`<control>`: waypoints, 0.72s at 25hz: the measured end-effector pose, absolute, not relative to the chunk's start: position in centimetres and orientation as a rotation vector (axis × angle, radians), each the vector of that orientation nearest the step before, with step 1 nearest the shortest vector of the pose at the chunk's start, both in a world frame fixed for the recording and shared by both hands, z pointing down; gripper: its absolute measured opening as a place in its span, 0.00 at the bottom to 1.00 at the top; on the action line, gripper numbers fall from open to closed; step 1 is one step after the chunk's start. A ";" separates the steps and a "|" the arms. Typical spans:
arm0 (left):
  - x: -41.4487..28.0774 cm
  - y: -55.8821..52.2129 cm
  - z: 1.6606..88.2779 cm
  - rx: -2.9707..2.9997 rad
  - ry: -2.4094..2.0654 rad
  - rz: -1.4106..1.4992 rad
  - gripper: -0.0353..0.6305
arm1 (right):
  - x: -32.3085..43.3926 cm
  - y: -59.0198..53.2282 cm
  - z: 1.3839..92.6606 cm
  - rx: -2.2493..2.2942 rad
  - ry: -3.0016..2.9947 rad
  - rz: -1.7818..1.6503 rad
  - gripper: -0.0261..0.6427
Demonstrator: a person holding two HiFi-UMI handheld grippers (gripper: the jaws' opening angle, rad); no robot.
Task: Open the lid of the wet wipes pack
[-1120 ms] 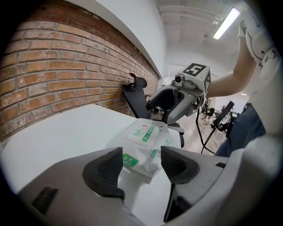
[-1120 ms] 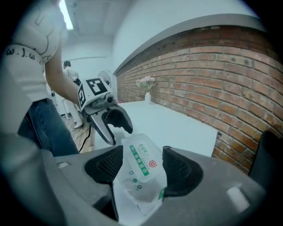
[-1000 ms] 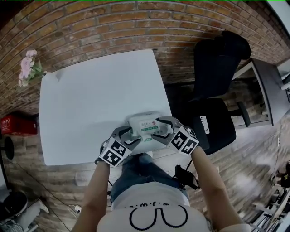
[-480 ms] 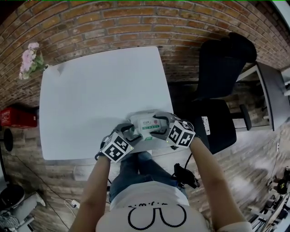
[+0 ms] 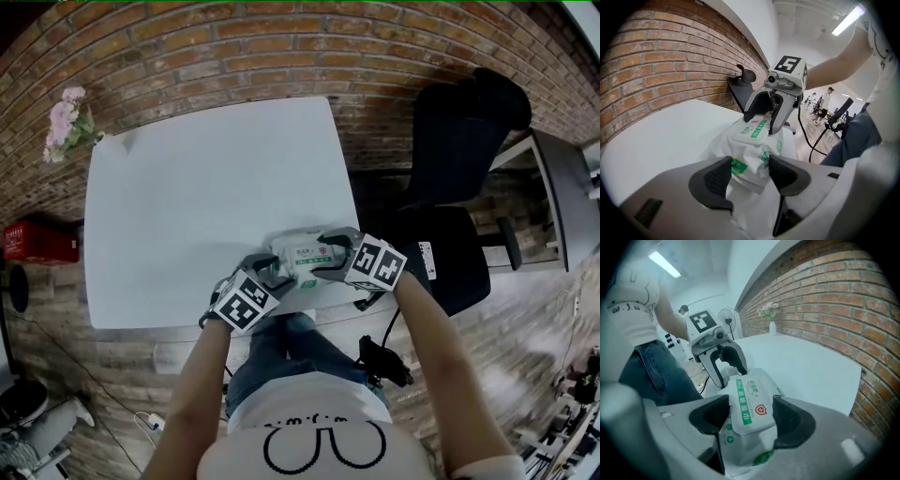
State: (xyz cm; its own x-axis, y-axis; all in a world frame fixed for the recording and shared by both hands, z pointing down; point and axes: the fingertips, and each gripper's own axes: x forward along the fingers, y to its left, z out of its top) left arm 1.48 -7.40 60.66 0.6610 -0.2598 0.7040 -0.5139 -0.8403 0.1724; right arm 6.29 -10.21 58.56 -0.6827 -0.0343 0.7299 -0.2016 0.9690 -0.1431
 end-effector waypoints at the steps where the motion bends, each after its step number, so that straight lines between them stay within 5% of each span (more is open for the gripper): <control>1: 1.5 -7.4 60.7 2.522 -0.612 0.989 0.43 | 6.3 -10.3 58.6 0.160 -2.310 0.292 0.47; 18: 1.5 -7.6 60.9 2.528 -0.583 0.974 0.42 | 6.1 -11.2 57.6 0.106 -2.308 0.549 0.48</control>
State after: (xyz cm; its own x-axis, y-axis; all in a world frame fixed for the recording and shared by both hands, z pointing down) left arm 1.50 -7.56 60.89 0.6760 -0.2436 0.6955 -0.4979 -0.8468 0.1874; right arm 6.11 -11.20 57.59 -0.7167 0.0855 0.6921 -0.2353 0.9046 -0.3555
